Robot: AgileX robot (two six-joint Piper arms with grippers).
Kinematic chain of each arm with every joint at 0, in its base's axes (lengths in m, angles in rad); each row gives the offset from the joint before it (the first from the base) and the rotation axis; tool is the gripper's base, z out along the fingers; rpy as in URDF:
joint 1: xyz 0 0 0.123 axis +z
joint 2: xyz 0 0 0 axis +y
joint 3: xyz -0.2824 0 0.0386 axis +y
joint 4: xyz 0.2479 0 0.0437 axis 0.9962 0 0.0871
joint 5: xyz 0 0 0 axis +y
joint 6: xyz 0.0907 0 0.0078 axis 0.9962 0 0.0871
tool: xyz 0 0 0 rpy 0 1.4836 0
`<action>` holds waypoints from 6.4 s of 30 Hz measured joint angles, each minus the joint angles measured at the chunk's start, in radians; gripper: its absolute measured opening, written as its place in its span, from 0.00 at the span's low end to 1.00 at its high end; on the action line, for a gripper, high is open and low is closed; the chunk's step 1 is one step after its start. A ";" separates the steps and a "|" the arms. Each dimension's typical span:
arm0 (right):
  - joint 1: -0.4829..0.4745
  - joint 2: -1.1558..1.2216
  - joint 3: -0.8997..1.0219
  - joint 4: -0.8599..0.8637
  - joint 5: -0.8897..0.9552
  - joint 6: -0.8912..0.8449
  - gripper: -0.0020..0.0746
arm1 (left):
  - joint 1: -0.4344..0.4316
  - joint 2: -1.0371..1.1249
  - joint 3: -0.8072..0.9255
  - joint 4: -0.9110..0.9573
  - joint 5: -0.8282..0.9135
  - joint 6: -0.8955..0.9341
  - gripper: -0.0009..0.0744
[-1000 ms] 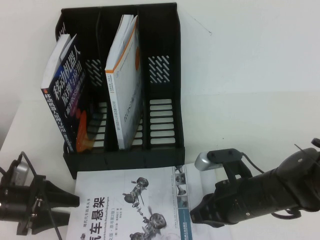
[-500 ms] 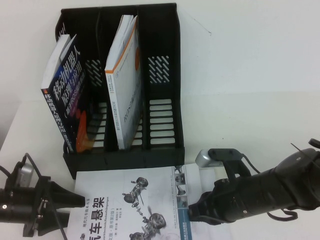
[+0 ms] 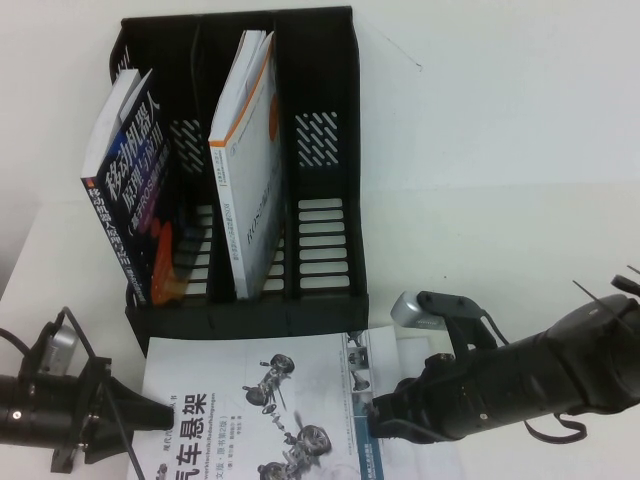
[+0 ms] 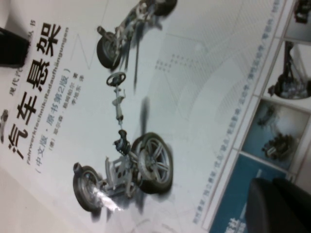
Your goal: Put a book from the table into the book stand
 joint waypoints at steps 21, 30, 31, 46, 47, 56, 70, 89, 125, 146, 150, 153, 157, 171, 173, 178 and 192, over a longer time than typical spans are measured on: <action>0.013 -0.406 0.022 -0.266 -0.111 0.179 0.03 | -0.010 -0.485 0.002 0.103 0.000 -0.240 0.19; 0.013 -0.465 0.022 -0.288 -0.107 0.206 0.03 | -0.011 -0.900 -0.135 0.175 0.063 -0.460 0.18; 0.013 -0.465 0.022 -0.288 -0.105 0.207 0.03 | -0.011 -0.924 -0.172 0.180 0.072 -0.488 0.18; 0.013 -0.470 0.023 -0.305 0.019 0.230 0.03 | -0.011 -0.852 -0.778 0.126 0.111 -0.767 0.18; 0.013 -0.477 0.023 -0.308 0.029 0.239 0.03 | -0.011 -0.832 -0.822 0.126 0.111 -0.780 0.18; 0.013 -0.587 0.030 -0.377 0.073 0.358 0.03 | -0.106 -0.636 -1.108 0.181 0.046 -0.867 0.18; 0.013 -0.756 0.030 -0.701 0.123 0.648 0.03 | -0.561 -0.466 -1.174 0.828 -0.107 -1.171 0.18; 0.013 -0.756 0.030 -0.755 0.150 0.690 0.03 | -0.653 -0.268 -1.174 1.002 -0.169 -1.358 0.18; 0.013 -1.190 0.030 -1.857 0.405 1.462 0.03 | -0.658 -0.506 -1.182 1.339 -0.214 -1.238 0.04; 0.013 -1.685 0.473 -2.018 0.281 1.790 0.03 | -0.651 -1.127 0.119 1.095 -1.101 -1.074 0.01; 0.013 -1.685 0.487 -2.018 0.264 1.792 0.03 | -0.651 -1.133 0.200 1.095 -1.161 -1.074 0.01; 0.013 -1.685 0.490 -2.018 0.276 1.793 0.03 | -0.651 -1.130 0.214 1.095 -1.174 -1.074 0.01; 0.013 -1.685 0.490 -2.018 0.279 1.793 0.03 | -0.651 -1.128 0.213 1.095 -1.193 -1.074 0.01; 0.013 -1.685 0.490 -2.018 0.279 1.793 0.03 | -0.651 -1.128 0.213 1.095 -1.167 -1.074 0.01; 0.013 -1.685 0.490 -2.018 0.279 1.793 0.03 | -0.651 -1.138 0.213 1.095 -1.152 -1.074 0.01; 0.013 -1.685 0.490 -2.018 0.279 1.793 0.03 | -0.644 -1.222 0.227 1.117 -1.101 -1.065 0.01; 0.013 -1.685 0.490 -2.018 0.280 1.793 0.03 | -0.379 -1.767 0.708 1.139 -1.261 -1.097 0.01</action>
